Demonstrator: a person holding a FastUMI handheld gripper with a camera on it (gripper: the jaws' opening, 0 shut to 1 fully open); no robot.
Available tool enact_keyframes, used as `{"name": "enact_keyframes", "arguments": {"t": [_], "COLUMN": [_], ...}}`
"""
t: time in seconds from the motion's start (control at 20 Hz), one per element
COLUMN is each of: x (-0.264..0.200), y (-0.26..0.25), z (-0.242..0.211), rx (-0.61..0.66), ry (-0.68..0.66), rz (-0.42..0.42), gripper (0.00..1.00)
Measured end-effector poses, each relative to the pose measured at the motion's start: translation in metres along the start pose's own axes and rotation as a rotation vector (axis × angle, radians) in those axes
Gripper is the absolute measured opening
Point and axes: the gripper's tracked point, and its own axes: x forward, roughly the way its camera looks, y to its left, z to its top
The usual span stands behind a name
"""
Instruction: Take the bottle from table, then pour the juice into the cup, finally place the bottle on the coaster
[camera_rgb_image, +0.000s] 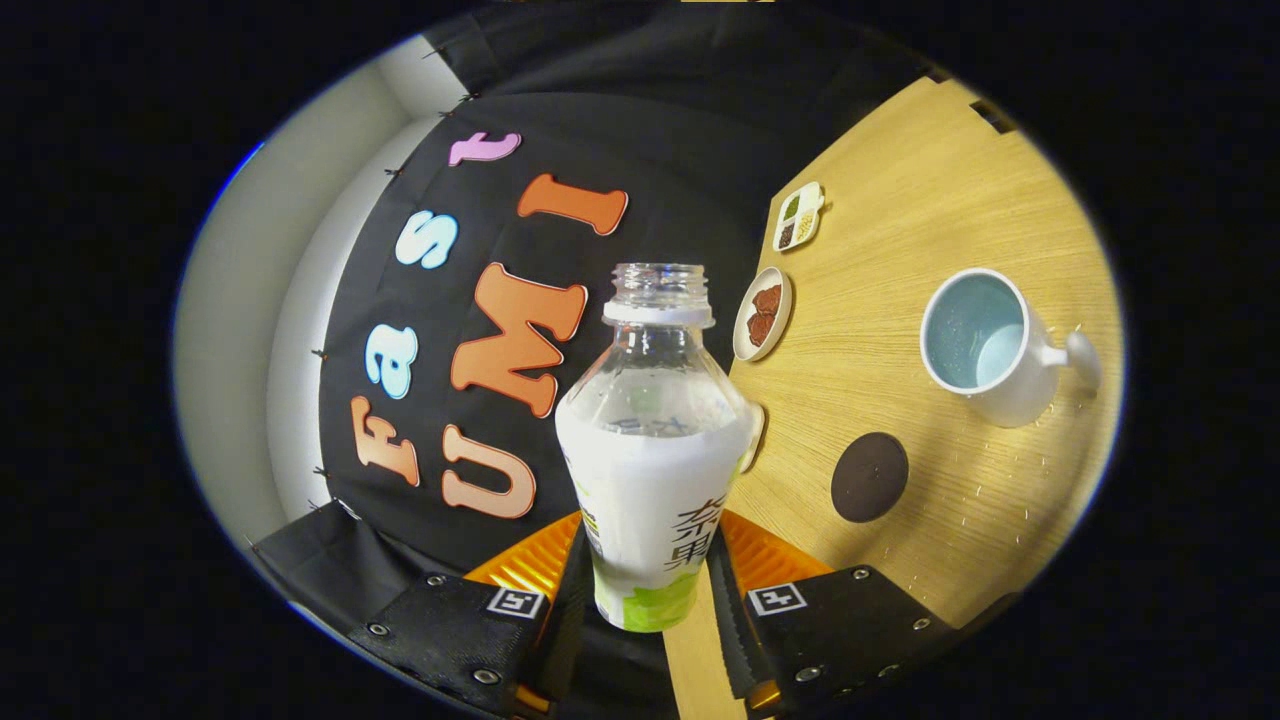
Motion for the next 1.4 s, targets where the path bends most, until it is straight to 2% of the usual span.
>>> {"name": "enact_keyframes", "arguments": {"t": [0.15,0.7,1.4], "x": [0.0033,0.0065,0.0055], "y": [-0.0084,-0.0078,-0.0102], "z": [0.001,0.0047,0.0085], "rx": [0.053,0.246,0.373], "ry": [0.005,-0.002,-0.006], "rz": [-0.026,-0.019,-0.016], "gripper": [0.59,0.59,0.59]}}
